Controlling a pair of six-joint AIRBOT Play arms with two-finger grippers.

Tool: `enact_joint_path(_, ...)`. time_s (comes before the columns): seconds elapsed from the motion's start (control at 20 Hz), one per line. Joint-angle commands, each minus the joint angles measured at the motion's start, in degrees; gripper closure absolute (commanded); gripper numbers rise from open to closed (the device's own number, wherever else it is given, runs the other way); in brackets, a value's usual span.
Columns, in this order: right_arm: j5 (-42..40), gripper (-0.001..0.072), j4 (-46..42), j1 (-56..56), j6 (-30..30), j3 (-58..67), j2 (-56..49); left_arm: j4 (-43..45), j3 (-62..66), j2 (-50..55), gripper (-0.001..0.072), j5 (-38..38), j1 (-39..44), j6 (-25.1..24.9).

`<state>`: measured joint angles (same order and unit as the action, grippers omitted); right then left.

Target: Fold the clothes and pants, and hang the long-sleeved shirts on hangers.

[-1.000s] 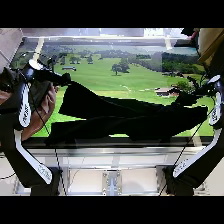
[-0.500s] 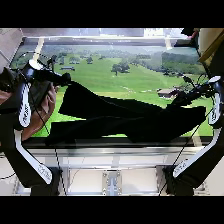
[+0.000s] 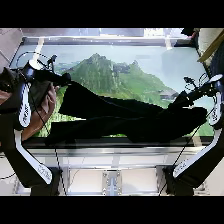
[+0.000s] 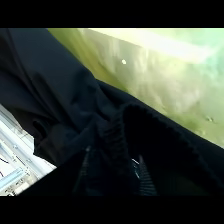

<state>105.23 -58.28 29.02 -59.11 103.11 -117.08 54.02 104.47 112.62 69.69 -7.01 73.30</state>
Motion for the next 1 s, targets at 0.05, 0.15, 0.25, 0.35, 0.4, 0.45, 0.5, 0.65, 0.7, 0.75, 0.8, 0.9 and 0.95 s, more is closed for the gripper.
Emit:
enact_joint_path(0.05, 0.1, 0.0597, -4.3, -1.1, -0.3, 0.0, 0.0, 0.0, 0.0, 0.0, 0.0701, 0.0, 0.0, 0.0)
enact_joint_path(0.15, 0.1, 0.0678, -4.9, -1.9, 0.7, 0.0, 0.0, 0.0, 0.0, 0.0, 0.0702, 0.0, 0.0, 0.0)
enact_joint_path(0.25, 0.1, 0.0678, -4.9, -1.9, 0.7, 0.7, 1.4, 0.0, 0.1, -0.2, 0.0701, -0.4, -0.3, 0.0)
enact_joint_path(0.35, -0.1, 0.0679, -5.0, -1.8, 0.7, 4.3, 4.5, 0.0, 0.1, -1.0, 0.0702, -2.8, -1.0, 0.6)
enact_joint_path(0.4, -1.1, 0.0678, -4.9, -1.9, 0.7, 7.1, 6.2, 0.0, 0.1, -1.7, 0.0702, -4.9, -1.4, 1.6)
enact_joint_path(0.45, -3.2, 0.0679, -4.4, -1.9, 0.7, 10.0, 7.9, 0.0, 0.1, -2.5, 0.0701, -7.3, -1.8, 2.3)
enact_joint_path(0.5, -5.1, 0.0679, -3.0, -2.2, 0.1, 13.5, 9.3, 0.0, 0.1, -3.5, 0.0702, -9.7, -2.3, 3.1)
enact_joint_path(0.65, -8.5, 0.0679, 1.4, -4.2, 0.3, 17.5, 12.6, 1.2, 0.1, -6.1, 0.0702, -12.0, -4.0, 3.6)
enact_joint_path(0.7, -8.8, 0.0679, 1.2, -5.3, 0.3, 17.0, 13.3, 3.8, 0.1, -6.9, 0.0702, -12.0, -4.5, 5.2)
enact_joint_path(0.75, -8.8, 0.0679, 1.1, -6.4, 0.3, 16.7, 13.5, 8.0, 0.1, -7.9, 0.0702, -12.0, -5.0, 8.4)
enact_joint_path(0.8, -8.7, 0.0679, 1.1, -7.5, 0.3, 16.6, 13.5, 12.8, 0.1, -8.9, 0.0703, -11.6, -5.5, 11.1)
enact_joint_path(0.9, -8.1, 0.0679, 0.8, -8.7, 0.3, 16.7, 13.8, 19.9, 0.1, -10.5, 0.0702, -10.7, -6.0, 13.1)
enact_joint_path(0.95, -6.6, 0.0679, 0.0, -8.8, 0.2, 16.7, 14.4, 22.6, 0.1, -11.1, 0.0702, -10.1, -6.1, 13.2)
